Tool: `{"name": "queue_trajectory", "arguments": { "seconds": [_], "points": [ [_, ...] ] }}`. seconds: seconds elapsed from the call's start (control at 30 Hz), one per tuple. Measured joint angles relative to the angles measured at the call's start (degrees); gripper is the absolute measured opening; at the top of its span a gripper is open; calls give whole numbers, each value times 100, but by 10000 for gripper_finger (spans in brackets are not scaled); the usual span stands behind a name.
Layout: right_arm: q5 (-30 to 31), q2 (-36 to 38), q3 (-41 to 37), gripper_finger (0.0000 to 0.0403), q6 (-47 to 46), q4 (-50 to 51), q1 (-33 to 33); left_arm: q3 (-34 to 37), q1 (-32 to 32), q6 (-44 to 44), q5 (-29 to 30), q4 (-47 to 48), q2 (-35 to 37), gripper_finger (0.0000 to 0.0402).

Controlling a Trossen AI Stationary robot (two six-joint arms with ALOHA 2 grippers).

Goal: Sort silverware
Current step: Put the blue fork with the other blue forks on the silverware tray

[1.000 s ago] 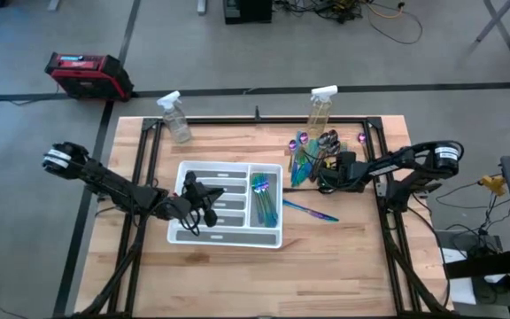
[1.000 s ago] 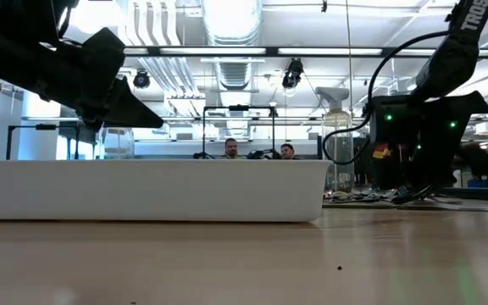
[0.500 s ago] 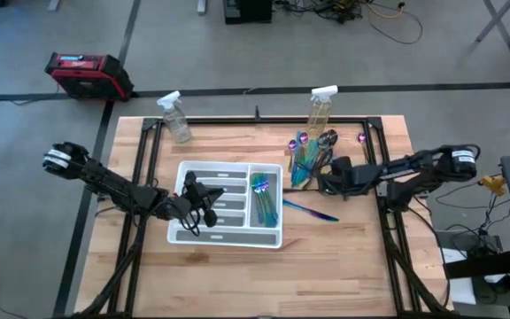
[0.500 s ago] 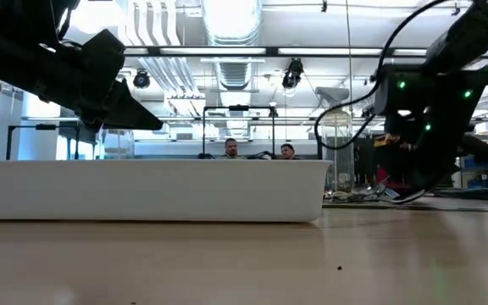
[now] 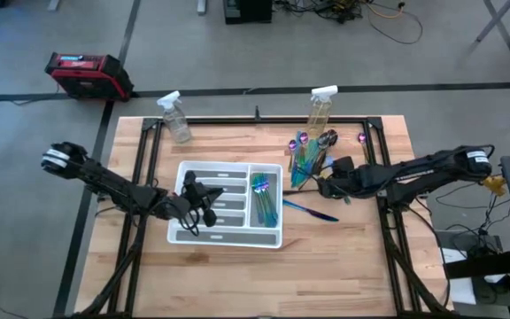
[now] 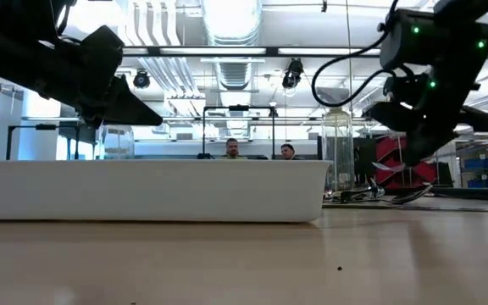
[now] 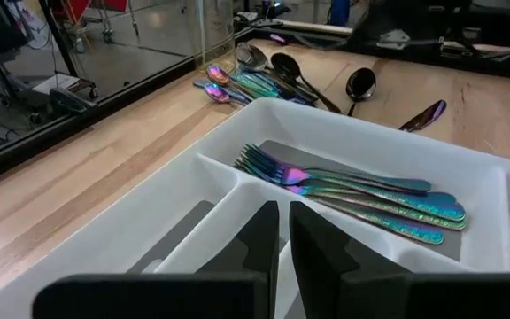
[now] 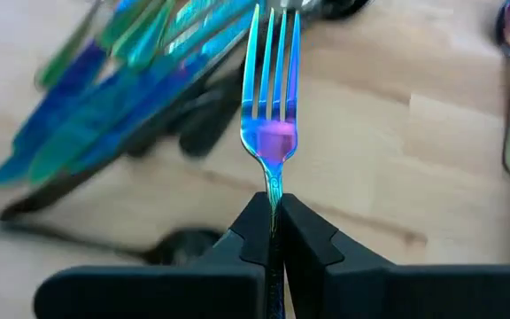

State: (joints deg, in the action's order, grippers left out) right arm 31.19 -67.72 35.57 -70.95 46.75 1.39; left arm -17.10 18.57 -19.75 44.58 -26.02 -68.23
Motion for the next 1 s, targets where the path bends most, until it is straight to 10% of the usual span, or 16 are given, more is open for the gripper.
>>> {"name": "queue_trajectory", "arguments": {
  "seconds": [0.53, 1.0],
  "points": [
    [5, -1452, 918, 2, 869, -3202, 772, 0, -2, 486, 738, 35, 858, 16],
    [-14, -3576, 3125, 2, 1374, -3147, 597, 0, -2, 870, 902, 229, 1078, 16]
  ]
}}
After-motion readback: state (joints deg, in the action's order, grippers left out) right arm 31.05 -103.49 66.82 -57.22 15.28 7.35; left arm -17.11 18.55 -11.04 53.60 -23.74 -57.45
